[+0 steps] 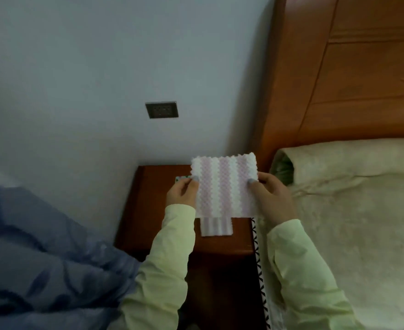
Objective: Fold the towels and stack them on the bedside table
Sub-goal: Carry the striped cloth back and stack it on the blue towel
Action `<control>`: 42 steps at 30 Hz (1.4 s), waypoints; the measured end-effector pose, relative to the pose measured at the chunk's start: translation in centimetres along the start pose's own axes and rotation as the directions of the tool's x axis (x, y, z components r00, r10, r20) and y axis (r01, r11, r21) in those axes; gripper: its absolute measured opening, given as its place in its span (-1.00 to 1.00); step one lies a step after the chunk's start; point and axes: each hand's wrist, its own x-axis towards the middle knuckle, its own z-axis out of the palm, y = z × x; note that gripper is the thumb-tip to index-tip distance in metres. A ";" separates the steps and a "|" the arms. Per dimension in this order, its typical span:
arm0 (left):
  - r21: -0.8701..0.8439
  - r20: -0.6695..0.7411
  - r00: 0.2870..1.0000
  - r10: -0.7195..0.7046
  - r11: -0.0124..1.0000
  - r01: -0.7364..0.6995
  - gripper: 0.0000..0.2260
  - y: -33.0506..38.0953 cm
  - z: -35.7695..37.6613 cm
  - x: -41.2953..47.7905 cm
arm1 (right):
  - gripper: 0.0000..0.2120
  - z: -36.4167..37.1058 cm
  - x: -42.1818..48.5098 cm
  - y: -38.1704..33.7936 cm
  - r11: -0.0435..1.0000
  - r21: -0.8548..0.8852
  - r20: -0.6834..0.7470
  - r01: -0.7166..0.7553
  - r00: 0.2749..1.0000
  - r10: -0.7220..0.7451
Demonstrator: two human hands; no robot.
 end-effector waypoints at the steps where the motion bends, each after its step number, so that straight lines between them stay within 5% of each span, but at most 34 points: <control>1: 0.002 0.003 1.000 -0.014 1.000 0.014 -0.74 -0.5 0.3 0.9 | -0.76 0.5 0.7 0.6 1.000 -0.005 -0.004 -0.014 1.000 0.014; 16: -0.001 0.030 0.976 -0.215 0.977 0.215 -0.94 -17.9 8.2 13.2 | -0.76 6.5 12.4 19.5 0.994 -0.076 0.041 -0.083 0.995 0.086; 21: 0.026 0.046 0.973 -0.224 0.974 0.223 -0.80 -24.4 10.0 16.8 | -0.82 8.5 15.5 25.8 0.991 -0.054 0.048 -0.119 0.991 0.122; 27: 0.264 -0.029 0.993 -0.114 0.957 0.118 -0.82 -30.7 12.2 19.3 | -0.83 9.7 16.8 32.4 0.934 -0.322 -0.063 -0.152 0.988 0.139; 31: 0.345 -0.014 0.998 -0.053 0.937 0.055 -0.85 -32.1 12.9 19.8 | -0.92 9.5 17.5 33.5 0.896 -0.443 -0.062 -0.042 0.998 0.016; 42: 0.295 0.120 0.993 -0.022 0.955 -0.014 -0.90 -29.9 14.7 22.1 | -0.87 9.1 20.9 33.0 0.894 -0.446 -0.050 0.041 0.996 -0.071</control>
